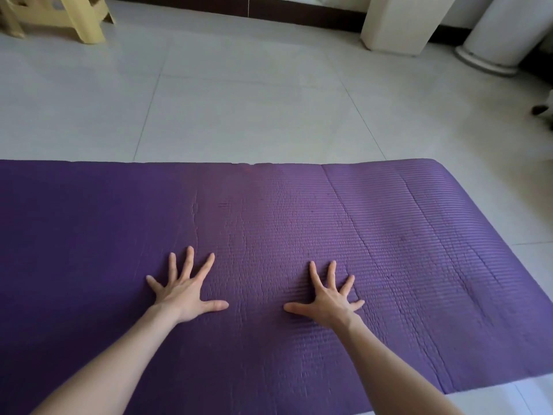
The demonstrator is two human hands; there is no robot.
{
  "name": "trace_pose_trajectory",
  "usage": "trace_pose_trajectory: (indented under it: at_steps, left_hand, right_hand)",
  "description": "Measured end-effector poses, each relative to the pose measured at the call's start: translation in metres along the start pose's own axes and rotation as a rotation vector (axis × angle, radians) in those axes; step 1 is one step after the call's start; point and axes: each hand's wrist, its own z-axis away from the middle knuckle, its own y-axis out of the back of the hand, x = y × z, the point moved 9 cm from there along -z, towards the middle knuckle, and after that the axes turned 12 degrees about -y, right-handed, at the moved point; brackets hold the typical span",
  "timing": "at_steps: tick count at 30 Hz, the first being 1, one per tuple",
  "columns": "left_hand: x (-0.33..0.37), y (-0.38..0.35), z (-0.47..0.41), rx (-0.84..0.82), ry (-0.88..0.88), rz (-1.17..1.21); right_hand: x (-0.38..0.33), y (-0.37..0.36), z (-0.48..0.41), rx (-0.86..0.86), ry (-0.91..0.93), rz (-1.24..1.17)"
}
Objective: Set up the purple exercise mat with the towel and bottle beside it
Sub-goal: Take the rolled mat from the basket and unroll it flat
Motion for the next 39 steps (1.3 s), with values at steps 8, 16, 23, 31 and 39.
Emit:
trace_pose_trajectory:
  at_steps: [8,16,23,31,39]
  left_hand:
    - [-0.008,0.002,0.007,-0.006,-0.002,-0.013]
    - [-0.008,-0.010,0.021,-0.030,0.049,0.031]
    - [-0.010,0.000,0.009,-0.007,0.039,0.057]
    - [-0.014,0.007,-0.001,-0.004,0.020,0.034]
    - [-0.015,0.001,0.006,0.011,0.073,0.068]
  right_hand:
    - [-0.006,-0.008,0.010,-0.019,-0.012,-0.012]
    - [-0.007,-0.007,0.008,-0.022,0.002,-0.017]
    - [-0.016,0.004,-0.001,-0.003,0.007,-0.023]
    - [-0.020,0.003,-0.006,0.011,-0.013,-0.020]
    - [-0.018,0.003,-0.003,0.026,-0.015,-0.011]
